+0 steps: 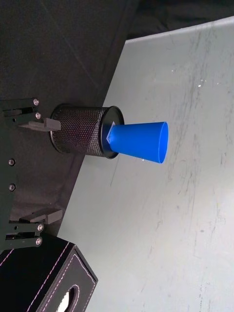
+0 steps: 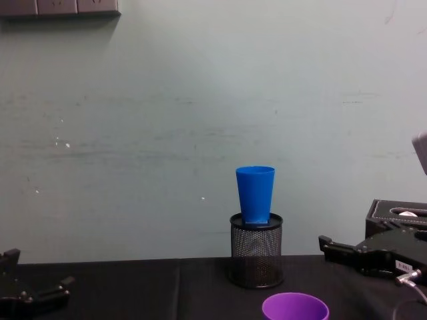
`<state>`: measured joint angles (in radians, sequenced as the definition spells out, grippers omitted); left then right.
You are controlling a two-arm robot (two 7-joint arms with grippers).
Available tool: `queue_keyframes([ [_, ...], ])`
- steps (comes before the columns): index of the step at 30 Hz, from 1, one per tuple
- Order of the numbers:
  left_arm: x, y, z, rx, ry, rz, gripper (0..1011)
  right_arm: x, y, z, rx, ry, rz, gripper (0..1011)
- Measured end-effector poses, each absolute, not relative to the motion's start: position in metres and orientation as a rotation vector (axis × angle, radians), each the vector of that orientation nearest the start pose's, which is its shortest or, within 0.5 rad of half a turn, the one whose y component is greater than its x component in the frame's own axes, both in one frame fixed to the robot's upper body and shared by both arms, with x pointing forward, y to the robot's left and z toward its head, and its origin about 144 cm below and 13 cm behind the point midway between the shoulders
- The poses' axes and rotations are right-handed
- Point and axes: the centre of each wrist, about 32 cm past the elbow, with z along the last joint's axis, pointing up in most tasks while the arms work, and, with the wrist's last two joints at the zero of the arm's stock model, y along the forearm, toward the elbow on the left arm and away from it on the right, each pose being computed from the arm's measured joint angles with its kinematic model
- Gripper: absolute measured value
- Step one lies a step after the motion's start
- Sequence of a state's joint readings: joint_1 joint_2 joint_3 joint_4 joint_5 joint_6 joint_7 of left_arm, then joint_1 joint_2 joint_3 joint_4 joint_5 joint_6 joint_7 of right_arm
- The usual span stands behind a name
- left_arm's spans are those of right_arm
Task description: Pick up one cup with a gripper and tap it against the other cup.
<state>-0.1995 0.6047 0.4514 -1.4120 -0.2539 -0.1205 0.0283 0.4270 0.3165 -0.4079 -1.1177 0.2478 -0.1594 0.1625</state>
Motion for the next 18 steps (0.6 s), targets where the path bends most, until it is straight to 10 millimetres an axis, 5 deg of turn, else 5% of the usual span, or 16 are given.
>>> queue_keyframes([
  [18,0.4886,0.3097,1.1398,0.304,-0.285,1.248,1012,0.5623,-0.2529,1.1425,-0.126,-0.162,-1.171,1000],
])
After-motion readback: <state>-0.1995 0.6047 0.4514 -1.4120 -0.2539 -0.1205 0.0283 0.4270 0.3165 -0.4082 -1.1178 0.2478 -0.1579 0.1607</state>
